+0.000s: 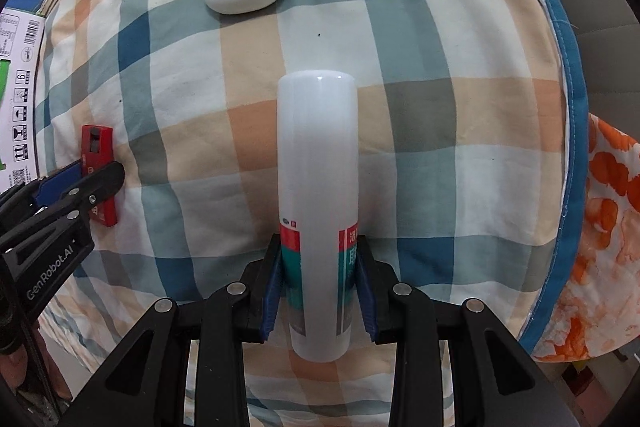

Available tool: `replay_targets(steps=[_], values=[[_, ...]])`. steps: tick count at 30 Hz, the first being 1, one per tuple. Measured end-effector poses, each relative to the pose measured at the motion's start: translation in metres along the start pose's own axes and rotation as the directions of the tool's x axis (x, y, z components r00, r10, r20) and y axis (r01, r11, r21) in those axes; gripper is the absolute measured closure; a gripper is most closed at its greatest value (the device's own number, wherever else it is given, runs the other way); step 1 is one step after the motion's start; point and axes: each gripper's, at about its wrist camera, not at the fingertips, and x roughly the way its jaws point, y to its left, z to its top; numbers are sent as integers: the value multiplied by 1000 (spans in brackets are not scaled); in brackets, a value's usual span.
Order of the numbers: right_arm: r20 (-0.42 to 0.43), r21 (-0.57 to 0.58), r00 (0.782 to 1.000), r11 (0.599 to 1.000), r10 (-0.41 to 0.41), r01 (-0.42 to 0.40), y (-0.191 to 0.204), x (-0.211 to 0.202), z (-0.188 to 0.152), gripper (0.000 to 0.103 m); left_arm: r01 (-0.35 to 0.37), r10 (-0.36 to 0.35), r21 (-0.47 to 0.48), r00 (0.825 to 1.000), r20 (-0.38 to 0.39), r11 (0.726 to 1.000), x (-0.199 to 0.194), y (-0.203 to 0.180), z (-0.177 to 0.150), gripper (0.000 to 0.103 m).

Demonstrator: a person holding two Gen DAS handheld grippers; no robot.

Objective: Organize rigid objects
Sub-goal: 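Lift the white tube with the right tool while the left tool grasps the red packet, then carry the white tube and red packet over the box with both tools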

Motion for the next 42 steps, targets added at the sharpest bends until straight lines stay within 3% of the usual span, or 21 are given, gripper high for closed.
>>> replay_targets(steps=[3, 7, 9, 14, 22, 28, 34, 39, 42], values=[[0, 8, 1000, 1000, -9, 9, 2, -1, -1, 67, -2, 2, -5, 1000, 10, 1000, 5, -9, -8, 71], [8, 8, 1000, 1000, -23, 22, 13, -1, -9, 68, -2, 2, 4, 1000, 24, 1000, 0, 21, 13, 72], [18, -3, 1000, 1000, -25, 25, 17, 3, -18, 68, 0, 0, 9, 999, 34, 1000, -6, 25, 4, 72], [74, -22, 997, 999, -30, 32, 29, -13, -33, 68, -5, 2, 32, 995, 97, 999, -38, 28, -9, 72], [168, -44, 984, 998, 49, -42, 42, -67, -67, 68, 25, -31, 30, 976, 214, 999, -99, 35, -30, 72], [246, -87, 963, 992, 106, -87, 58, -112, -79, 68, 51, -51, 9, 948, 313, 999, -157, 53, -48, 72], [321, -171, 929, 976, 186, -136, 82, -169, -96, 68, 88, -69, -30, 913, 402, 996, -211, 90, -65, 72], [373, -236, 897, 959, 238, -156, 120, -215, -110, 68, 120, -82, -49, 876, 476, 992, -248, 130, -84, 72], [390, -271, 883, 949, 262, -162, 150, -241, -121, 68, 136, -85, -66, 863, 499, 989, -262, 162, -91, 72]])
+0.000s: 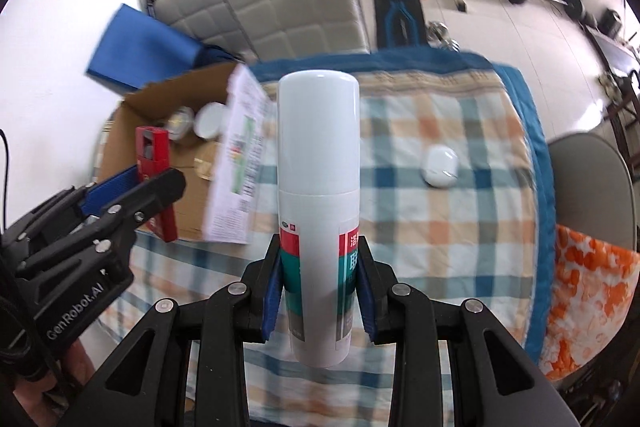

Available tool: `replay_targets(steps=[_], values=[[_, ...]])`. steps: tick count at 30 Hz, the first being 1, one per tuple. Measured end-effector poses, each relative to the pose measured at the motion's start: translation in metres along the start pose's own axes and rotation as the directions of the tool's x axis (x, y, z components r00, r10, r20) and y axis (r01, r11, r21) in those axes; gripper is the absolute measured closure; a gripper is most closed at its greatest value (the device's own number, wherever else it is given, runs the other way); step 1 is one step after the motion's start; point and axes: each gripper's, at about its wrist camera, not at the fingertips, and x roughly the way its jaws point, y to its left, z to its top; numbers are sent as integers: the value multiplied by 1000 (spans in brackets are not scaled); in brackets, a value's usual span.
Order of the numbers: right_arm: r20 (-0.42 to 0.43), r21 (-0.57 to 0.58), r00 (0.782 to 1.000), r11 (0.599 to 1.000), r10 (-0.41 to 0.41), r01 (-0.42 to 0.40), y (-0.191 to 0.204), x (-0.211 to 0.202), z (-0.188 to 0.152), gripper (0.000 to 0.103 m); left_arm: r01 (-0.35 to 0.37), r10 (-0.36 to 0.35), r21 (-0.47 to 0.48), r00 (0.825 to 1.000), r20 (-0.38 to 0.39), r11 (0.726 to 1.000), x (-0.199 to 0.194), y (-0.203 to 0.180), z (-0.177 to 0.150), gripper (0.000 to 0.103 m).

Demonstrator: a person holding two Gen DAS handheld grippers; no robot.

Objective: Organize rigid objects
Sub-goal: 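Carry the white tube and red packet over the box with both tools, then lower the white tube and red packet into the box and open both tools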

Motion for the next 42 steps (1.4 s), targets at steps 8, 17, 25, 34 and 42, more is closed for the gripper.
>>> replay_targets(steps=[8, 17, 25, 34, 42], values=[[-16, -68, 999, 996, 49, -50, 97, 9, 24, 68, -38, 39, -76, 999, 18, 996, -26, 101, 2, 72], [-145, -67, 989, 998, -2, -7, 169, 93, 58, 69, -64, 55, -182, 997, -54, 981, -1, 204, -3, 72], [-230, -2, 958, 985, -168, 172, 189, 184, 85, 69, -73, 31, -219, 982, -186, 973, 69, 251, -5, 72], [-270, 62, 903, 930, -335, 364, 182, 250, 105, 68, -66, -18, -219, 933, -359, 974, 161, 266, -5, 72], [-268, 54, 872, 897, -411, 439, 178, 271, 126, 68, -44, -44, -186, 894, -447, 982, 202, 253, 0, 72]])
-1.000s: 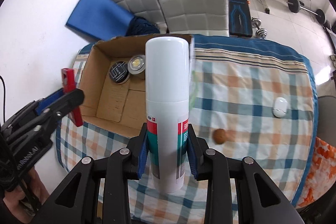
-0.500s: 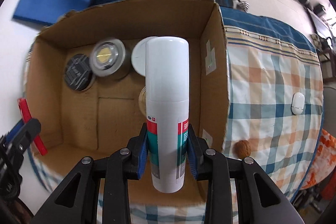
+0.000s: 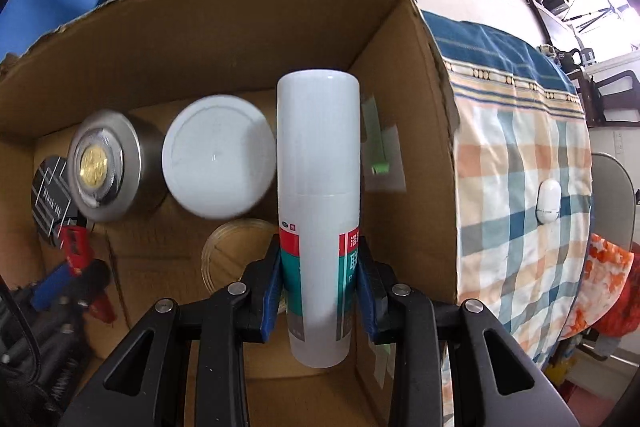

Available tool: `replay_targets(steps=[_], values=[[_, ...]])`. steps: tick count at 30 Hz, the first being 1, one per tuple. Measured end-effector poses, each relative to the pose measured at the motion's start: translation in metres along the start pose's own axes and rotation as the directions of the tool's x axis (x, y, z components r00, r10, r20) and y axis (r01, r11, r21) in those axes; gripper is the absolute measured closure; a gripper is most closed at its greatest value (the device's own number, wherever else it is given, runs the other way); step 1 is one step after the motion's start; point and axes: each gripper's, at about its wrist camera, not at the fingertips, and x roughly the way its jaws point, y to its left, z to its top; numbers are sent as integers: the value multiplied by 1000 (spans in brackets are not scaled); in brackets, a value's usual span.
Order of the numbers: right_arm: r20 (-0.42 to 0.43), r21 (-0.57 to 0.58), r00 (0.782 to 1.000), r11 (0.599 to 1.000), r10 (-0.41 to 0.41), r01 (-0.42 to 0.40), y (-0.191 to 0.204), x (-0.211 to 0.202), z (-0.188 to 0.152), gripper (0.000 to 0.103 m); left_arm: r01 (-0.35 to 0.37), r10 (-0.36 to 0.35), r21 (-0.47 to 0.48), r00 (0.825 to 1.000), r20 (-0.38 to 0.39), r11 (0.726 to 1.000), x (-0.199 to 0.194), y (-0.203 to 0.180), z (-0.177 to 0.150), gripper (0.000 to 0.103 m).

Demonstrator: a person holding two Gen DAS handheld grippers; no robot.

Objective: Organize rigid objects
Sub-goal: 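Lower the white tube and red packet into the box and open both tools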

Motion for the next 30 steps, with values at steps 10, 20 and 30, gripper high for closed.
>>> replay_targets(steps=[10, 20, 30], values=[[-43, -46, 996, 996, -73, 71, 10, 8, 18, 58, 6, -7, -58, 1000, -23, 998, 0, 6, 7, 61], [-40, -37, 998, 999, 39, -41, 4, -11, 8, 23, -9, 13, -105, 999, 35, 994, -38, 18, -8, 21], [-26, -68, 988, 986, 151, -153, -14, -32, -34, 4, -45, 58, -117, 992, 111, 992, -70, 35, -59, 0]])
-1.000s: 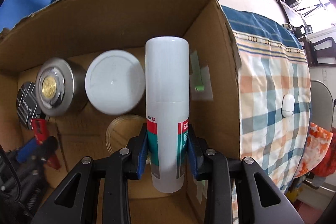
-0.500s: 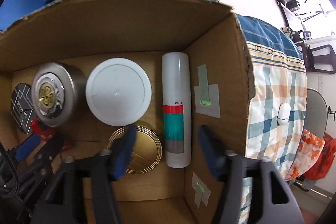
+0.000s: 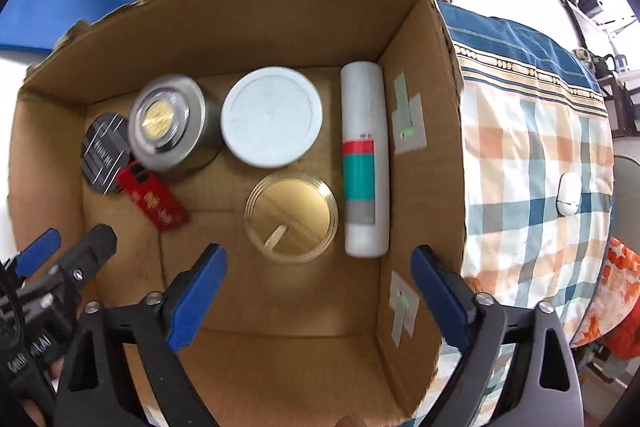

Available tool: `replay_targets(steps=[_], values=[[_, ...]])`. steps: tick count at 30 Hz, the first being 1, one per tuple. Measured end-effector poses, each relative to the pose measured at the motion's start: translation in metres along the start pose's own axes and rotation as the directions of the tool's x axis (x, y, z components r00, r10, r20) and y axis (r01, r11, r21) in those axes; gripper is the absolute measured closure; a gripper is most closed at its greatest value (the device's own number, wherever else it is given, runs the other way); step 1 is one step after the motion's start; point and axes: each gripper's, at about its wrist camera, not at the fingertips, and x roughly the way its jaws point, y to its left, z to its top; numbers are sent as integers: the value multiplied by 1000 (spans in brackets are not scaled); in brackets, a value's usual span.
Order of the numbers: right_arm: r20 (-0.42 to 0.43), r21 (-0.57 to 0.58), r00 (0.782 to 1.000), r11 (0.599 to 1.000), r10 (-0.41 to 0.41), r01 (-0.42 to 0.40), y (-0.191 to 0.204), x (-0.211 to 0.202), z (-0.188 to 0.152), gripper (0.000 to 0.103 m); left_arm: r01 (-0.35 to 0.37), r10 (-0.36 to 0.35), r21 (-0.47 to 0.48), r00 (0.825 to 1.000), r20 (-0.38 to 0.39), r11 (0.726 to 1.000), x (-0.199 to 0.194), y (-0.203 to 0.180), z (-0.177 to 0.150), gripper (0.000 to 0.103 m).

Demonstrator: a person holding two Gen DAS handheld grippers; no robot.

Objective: Organize rigid objects
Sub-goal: 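Lower the white tube and red packet into the box and open both tools, then move both open tools away from the box toward the walnut and earbud case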

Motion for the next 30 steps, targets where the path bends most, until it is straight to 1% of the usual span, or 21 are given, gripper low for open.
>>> replay_targets(steps=[3, 4, 5, 7, 8, 9, 11, 13, 15, 19, 23, 26, 30], values=[[20, -12, 1000, 1000, 18, -18, -1, -9, -15, 3, -5, 5, 8, 999, 39, 1000, -15, 3, -10, 0], [22, -11, 999, 1000, 29, -28, -2, -13, -20, 3, 0, 0, 11, 998, 59, 1000, -20, 0, -7, 0], [29, -12, 999, 999, 45, -44, -4, -17, -26, 3, -1, -1, 18, 996, 84, 1000, -27, 0, -10, 0], [44, -18, 997, 998, 68, -67, -4, -26, -37, 3, -26, 21, 33, 992, 123, 999, -40, -2, -15, 0], [52, -23, 996, 997, 71, -70, -4, -29, -41, 3, -31, 26, 37, 990, 139, 999, -42, -7, -18, 0], [64, -28, 995, 997, 79, -77, -5, -36, -48, 3, -36, 30, 39, 988, 152, 999, -48, -14, -13, 0], [83, -36, 992, 995, 94, -91, -8, -46, -58, 3, -38, 30, 41, 984, 178, 998, -62, -15, -22, 0], [102, -43, 989, 993, 111, -107, -13, -55, -66, 3, -40, 31, 43, 981, 193, 998, -70, -19, -25, 0], [121, -52, 985, 992, 122, -116, -16, -64, -73, 3, -35, 24, 46, 976, 216, 998, -85, -21, -36, 0], [161, -66, 977, 989, 142, -133, -20, -84, -88, 3, -16, 6, 42, 973, 232, 999, -102, -25, -50, 0], [195, -81, 967, 985, 167, -153, -23, -104, -103, 3, 0, -8, 30, 963, 269, 1000, -126, -32, -63, 0], [208, -95, 958, 979, 196, -180, -30, -119, -111, 3, -1, -10, 36, 956, 295, 999, -140, -43, -69, 0], [231, -110, 945, 971, 231, -210, -45, -138, -121, 3, -8, -11, 58, 946, 325, 998, -152, -72, -74, 0]])
